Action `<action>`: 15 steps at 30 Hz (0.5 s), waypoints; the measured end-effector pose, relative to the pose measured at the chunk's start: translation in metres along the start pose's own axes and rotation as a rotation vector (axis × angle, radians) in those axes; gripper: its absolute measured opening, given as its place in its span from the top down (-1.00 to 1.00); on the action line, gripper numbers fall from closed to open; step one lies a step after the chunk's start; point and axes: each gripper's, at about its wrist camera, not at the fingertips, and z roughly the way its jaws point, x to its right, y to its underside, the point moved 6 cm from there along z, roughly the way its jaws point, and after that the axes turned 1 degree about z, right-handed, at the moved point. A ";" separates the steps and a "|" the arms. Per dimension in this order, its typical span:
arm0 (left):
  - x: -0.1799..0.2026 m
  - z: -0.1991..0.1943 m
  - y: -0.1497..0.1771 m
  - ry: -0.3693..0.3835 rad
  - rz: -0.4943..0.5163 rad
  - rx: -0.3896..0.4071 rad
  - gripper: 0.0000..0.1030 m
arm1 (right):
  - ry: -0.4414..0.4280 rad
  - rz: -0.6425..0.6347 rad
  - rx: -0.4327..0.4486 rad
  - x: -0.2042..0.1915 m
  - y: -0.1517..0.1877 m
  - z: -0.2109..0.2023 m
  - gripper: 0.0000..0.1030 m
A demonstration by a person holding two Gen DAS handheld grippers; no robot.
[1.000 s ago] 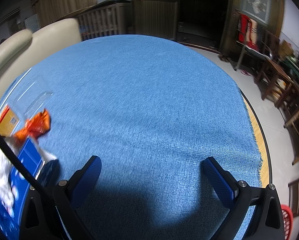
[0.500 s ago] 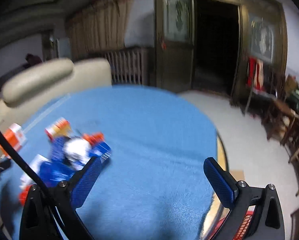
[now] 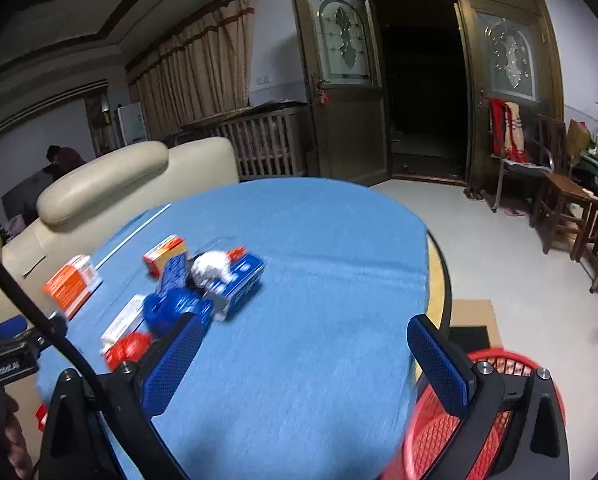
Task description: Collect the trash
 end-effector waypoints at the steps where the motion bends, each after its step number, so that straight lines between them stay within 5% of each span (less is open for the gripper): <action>1: 0.001 -0.003 0.002 -0.006 0.006 0.001 -1.00 | -0.004 0.000 -0.002 0.000 0.004 -0.006 -1.00; 15: 0.013 -0.030 0.015 -0.013 0.045 0.025 -1.00 | -0.071 0.010 -0.018 -0.010 0.035 -0.029 -1.00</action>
